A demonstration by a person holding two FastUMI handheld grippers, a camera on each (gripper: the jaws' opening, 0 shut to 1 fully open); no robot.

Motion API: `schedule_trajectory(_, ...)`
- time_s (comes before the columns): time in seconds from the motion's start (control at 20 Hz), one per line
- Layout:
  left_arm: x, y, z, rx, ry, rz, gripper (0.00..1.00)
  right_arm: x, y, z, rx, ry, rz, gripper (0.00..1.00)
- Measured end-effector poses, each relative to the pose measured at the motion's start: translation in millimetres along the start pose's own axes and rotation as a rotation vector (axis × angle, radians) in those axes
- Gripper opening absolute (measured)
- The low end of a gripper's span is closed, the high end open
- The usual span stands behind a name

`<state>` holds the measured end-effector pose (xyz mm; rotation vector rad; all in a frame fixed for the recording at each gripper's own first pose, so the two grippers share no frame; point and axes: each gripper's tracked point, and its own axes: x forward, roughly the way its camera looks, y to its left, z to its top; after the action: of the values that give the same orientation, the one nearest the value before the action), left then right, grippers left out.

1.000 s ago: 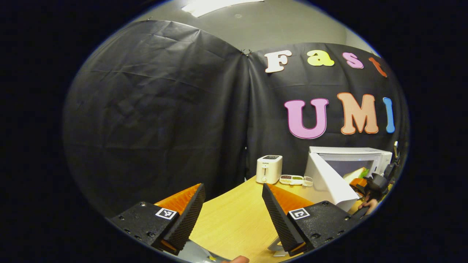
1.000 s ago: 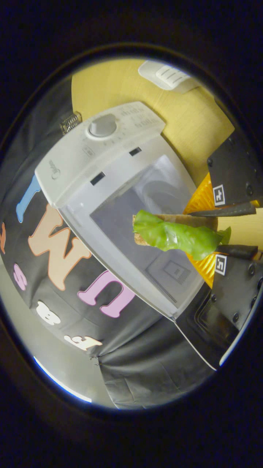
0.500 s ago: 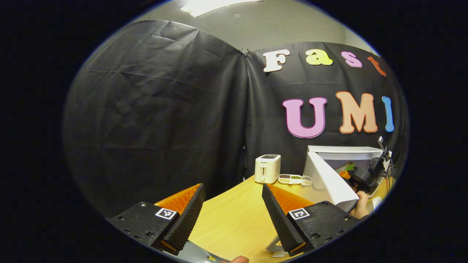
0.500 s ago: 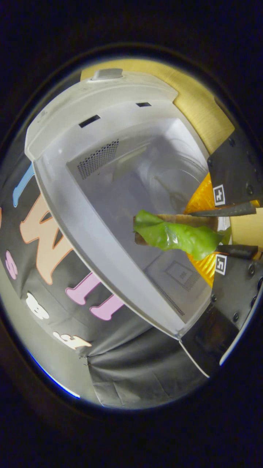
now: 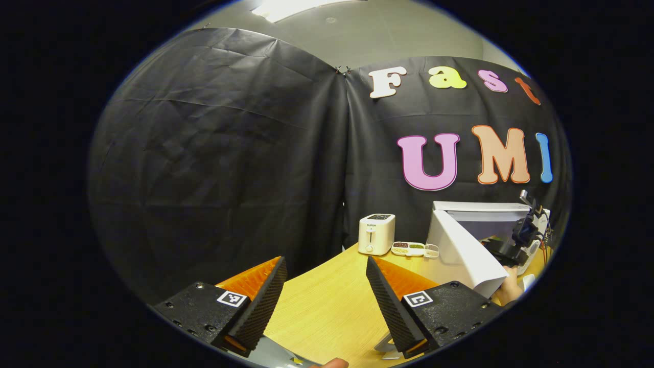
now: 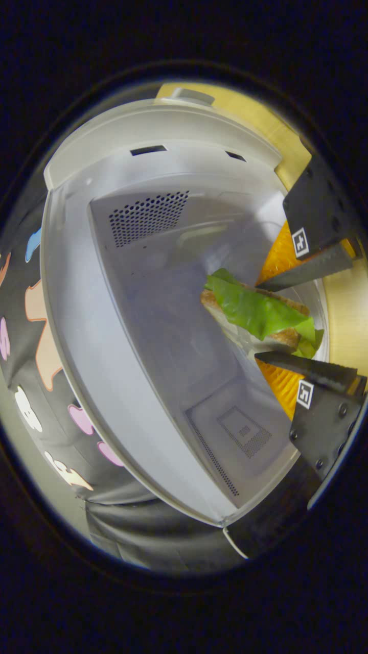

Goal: Open the microwave oven with the left hand, put the food in, and close the microwave oven.

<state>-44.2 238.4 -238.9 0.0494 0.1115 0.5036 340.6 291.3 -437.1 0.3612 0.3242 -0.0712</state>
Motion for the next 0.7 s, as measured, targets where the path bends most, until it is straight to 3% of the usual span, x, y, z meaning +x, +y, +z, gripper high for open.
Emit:
schedule_trajectory(0.05, -0.2, 0.1, 1.3, 0.001, -0.005, -0.001, 0.95, 1.9, -5.5, -1.8, -0.052, 0.005, -0.018, 0.72)
schedule_trajectory(0.15, -0.8, 1.1, 3.7, 0.003, -0.011, 0.003, 0.95, -1.7, -8.1, 1.0, -0.14, -0.01, -0.02, 0.88)
schedule_trajectory(0.4, -0.6, 0.7, 4.8, 0.004, -0.014, 0.005, 0.95, -35.4, -4.0, 33.0, -0.281, -0.102, 0.031, 0.92)
schedule_trajectory(0.45, -1.6, -0.3, 4.2, 0.002, -0.013, 0.002, 0.95, -45.9, -0.7, 40.4, -0.307, -0.125, 0.052, 1.0)
schedule_trajectory(0.7, -0.7, -2.4, -1.0, -0.008, 0.001, -0.001, 0.95, -112.6, 11.4, 68.7, -0.362, -0.162, 0.22, 1.0)
